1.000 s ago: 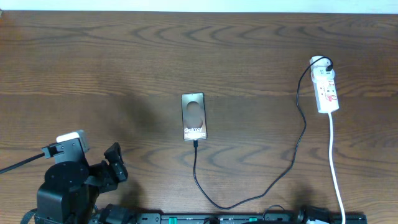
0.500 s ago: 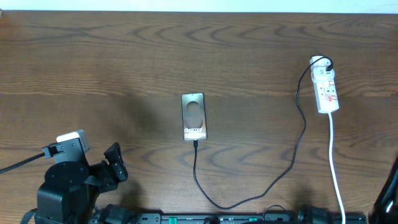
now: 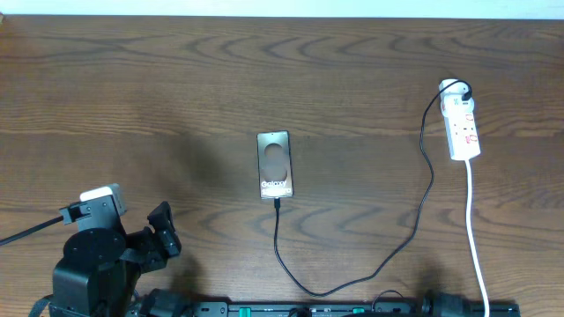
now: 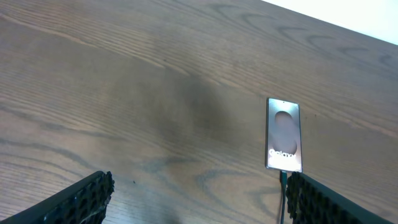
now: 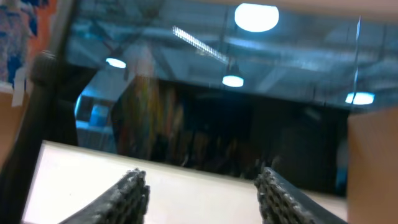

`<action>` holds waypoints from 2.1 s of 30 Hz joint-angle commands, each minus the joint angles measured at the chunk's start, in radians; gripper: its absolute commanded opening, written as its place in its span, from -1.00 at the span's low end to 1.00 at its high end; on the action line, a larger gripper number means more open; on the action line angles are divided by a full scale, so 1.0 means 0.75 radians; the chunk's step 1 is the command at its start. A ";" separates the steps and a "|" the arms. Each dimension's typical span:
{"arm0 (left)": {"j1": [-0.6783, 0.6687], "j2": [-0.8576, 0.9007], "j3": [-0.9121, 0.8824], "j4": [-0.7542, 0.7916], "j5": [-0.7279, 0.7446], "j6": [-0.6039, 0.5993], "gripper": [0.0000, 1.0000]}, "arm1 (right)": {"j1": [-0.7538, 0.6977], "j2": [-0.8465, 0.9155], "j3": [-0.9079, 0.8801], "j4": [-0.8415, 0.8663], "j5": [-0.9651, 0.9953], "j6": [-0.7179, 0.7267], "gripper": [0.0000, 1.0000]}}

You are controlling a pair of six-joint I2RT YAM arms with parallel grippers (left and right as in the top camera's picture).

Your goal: Plug charger to phone and switch on socket

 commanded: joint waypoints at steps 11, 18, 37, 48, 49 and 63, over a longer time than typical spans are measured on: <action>0.006 0.000 -0.004 -0.005 -0.018 -0.007 0.81 | 0.189 -0.044 0.165 -0.084 0.022 -0.082 0.41; 0.006 0.000 -0.004 -0.005 -0.018 -0.007 0.81 | 0.338 -0.044 0.163 0.005 0.182 -0.311 0.99; 0.006 0.000 -0.004 -0.004 -0.018 -0.007 0.81 | 0.370 -0.042 -0.122 0.219 0.141 -0.331 0.99; 0.006 0.000 -0.004 -0.004 -0.018 -0.007 0.81 | 0.369 -0.042 -0.757 0.234 0.140 -0.331 0.99; 0.006 0.000 -0.004 -0.005 -0.018 -0.007 0.82 | 0.369 -0.042 -0.809 0.246 0.141 -0.331 0.99; 0.006 0.000 -0.004 -0.005 -0.018 -0.007 0.81 | 0.369 -0.042 -1.553 0.752 0.141 -0.299 0.99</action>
